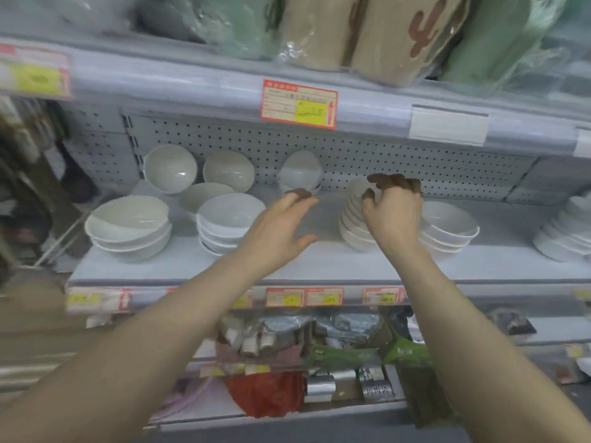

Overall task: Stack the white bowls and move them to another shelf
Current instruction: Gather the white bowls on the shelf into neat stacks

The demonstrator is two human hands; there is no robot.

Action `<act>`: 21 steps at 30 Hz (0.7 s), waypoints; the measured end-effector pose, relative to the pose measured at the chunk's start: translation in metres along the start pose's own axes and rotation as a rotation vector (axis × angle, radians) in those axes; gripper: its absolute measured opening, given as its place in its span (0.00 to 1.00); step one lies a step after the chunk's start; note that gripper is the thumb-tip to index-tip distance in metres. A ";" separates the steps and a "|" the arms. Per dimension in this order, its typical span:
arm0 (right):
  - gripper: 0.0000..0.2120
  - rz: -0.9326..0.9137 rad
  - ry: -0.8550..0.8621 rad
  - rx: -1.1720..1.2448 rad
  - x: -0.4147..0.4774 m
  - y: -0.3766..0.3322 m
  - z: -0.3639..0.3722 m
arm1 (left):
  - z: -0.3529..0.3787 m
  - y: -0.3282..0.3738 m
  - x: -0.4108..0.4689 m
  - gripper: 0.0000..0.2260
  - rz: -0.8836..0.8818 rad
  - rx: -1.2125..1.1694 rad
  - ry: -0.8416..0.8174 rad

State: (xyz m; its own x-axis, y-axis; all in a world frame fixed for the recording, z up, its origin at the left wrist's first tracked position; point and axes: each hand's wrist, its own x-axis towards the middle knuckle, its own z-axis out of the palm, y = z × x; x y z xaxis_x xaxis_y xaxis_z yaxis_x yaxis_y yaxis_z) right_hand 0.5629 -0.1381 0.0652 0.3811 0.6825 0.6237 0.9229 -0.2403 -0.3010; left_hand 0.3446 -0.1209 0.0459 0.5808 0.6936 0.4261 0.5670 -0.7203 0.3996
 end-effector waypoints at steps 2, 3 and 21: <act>0.16 0.000 0.000 0.006 -0.013 -0.024 0.004 | -0.022 -0.018 -0.018 0.27 0.010 0.018 0.036; 0.17 -0.013 -0.009 -0.003 -0.020 -0.035 0.008 | -0.031 -0.029 -0.026 0.26 0.000 0.031 0.046; 0.19 0.114 -0.367 -0.008 0.031 -0.076 0.113 | -0.055 -0.126 -0.027 0.20 -0.316 -0.014 0.061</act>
State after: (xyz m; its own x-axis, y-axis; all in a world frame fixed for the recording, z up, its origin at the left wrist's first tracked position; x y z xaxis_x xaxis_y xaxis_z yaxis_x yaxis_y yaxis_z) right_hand 0.4986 -0.0207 0.0260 0.4372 0.8524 0.2869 0.8769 -0.3333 -0.3464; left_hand 0.2252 -0.0496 0.0286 0.3408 0.8814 0.3272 0.7056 -0.4698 0.5305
